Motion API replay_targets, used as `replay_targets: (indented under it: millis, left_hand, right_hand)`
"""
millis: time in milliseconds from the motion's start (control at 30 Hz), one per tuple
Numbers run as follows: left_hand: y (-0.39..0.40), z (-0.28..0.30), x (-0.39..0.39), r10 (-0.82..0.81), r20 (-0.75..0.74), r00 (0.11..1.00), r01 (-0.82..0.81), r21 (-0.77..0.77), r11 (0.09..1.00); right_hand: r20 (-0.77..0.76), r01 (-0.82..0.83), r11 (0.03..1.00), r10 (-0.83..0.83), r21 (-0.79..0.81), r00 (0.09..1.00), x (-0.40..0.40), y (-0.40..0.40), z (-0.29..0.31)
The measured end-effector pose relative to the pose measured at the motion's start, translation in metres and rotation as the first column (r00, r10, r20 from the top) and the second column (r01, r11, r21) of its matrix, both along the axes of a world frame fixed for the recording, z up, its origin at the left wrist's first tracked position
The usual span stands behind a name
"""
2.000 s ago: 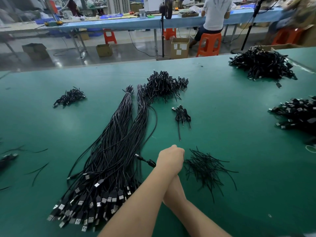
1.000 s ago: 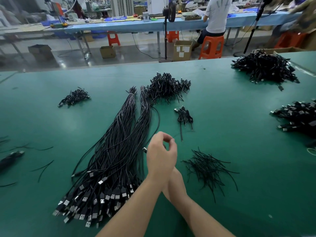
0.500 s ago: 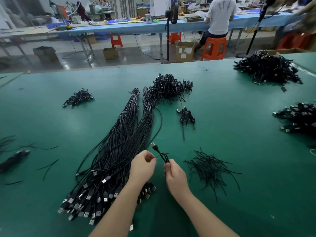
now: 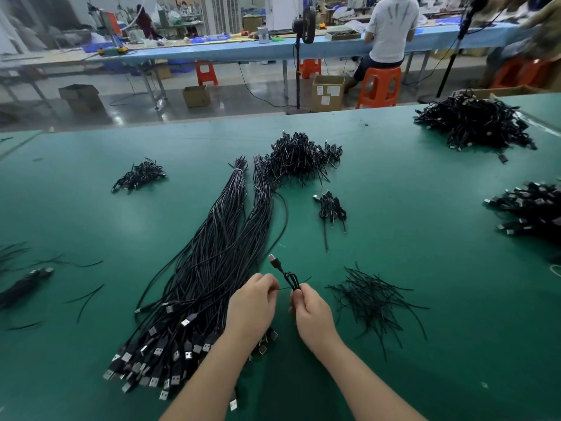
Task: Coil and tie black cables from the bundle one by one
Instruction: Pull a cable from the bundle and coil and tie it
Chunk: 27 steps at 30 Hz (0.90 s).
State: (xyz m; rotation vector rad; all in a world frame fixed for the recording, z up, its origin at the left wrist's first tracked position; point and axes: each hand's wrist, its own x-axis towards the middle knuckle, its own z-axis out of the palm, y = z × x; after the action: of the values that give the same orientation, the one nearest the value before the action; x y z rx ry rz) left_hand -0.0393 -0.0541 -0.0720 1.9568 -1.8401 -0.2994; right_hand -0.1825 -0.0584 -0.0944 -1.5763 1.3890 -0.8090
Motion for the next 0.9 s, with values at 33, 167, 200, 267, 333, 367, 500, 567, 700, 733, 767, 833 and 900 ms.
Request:
replay_targets:
  millis: [33, 167, 200, 267, 333, 367, 500, 567, 700, 733, 767, 833, 900]
  left_hand:
    - [0.001, 0.000, 0.001, -0.010, 0.017, 1.000, 0.010, -0.022, 1.000]
    - [0.002, -0.005, 0.006, -0.035, 0.078, 0.996, 0.036, -0.006, 0.999]
    - [0.003, -0.006, 0.008, -0.042, 0.098, 0.994, 0.041, 0.013, 0.999]
    - [0.004, -0.010, 0.010, -0.051, 0.134, 0.990, 0.045, 0.046, 0.998]
    - [0.004, -0.012, 0.010, -0.060, 0.162, 0.985, 0.050, 0.063, 0.997]
    - [0.005, -0.012, 0.010, -0.065, 0.177, 0.982, 0.054, 0.070, 0.996]
    - [0.005, -0.014, 0.008, -0.073, 0.215, 0.974, 0.054, 0.091, 0.994]
    - [0.004, -0.015, 0.008, -0.069, 0.161, 0.985, 0.054, 0.097, 0.994]
    - [0.002, -0.014, 0.004, -0.083, 0.031, 0.996, 0.078, 0.137, 0.988]
    - [0.001, -0.014, 0.003, -0.094, 0.020, 0.995, 0.090, 0.150, 0.985]
    - [0.001, -0.013, 0.002, -0.104, 0.014, 0.994, 0.100, 0.160, 0.982]
    - [0.001, -0.012, 0.002, -0.115, -0.001, 0.993, 0.113, 0.177, 0.978]
    - [0.000, -0.011, 0.001, -0.113, -0.017, 0.993, 0.115, 0.192, 0.975]
  right_hand:
    - [-0.005, -0.001, 1.000, 0.001, -0.018, 1.000, 0.000, 0.000, 0.000]
    - [-0.024, -0.011, 0.996, 0.009, -0.088, 1.000, 0.001, 0.000, 0.001]
    - [-0.019, -0.009, 0.996, 0.008, -0.089, 1.000, 0.001, 0.000, 0.001]
    - [-0.013, -0.002, 0.996, 0.001, -0.088, 1.000, 0.001, 0.000, 0.000]
    - [-0.010, 0.004, 0.996, -0.005, -0.091, 1.000, 0.001, 0.000, -0.002]
    - [-0.008, 0.005, 0.996, -0.006, -0.093, 1.000, 0.001, 0.000, -0.002]
    - [-0.015, 0.008, 0.995, -0.009, -0.098, 1.000, 0.002, 0.000, -0.003]
    - [-0.021, 0.014, 0.996, -0.016, -0.089, 1.000, 0.002, 0.000, -0.003]
    - [-0.003, 0.035, 0.997, -0.035, -0.068, 0.999, 0.001, 0.000, -0.003]
    - [-0.002, 0.038, 0.997, -0.038, -0.063, 0.999, 0.001, -0.001, -0.003]
    - [0.001, 0.039, 0.998, -0.039, -0.056, 0.999, 0.000, -0.001, -0.002]
    - [0.010, 0.040, 0.998, -0.040, -0.048, 0.999, -0.002, -0.001, -0.002]
    - [0.019, 0.042, 0.998, -0.041, -0.045, 0.999, -0.003, -0.002, -0.002]
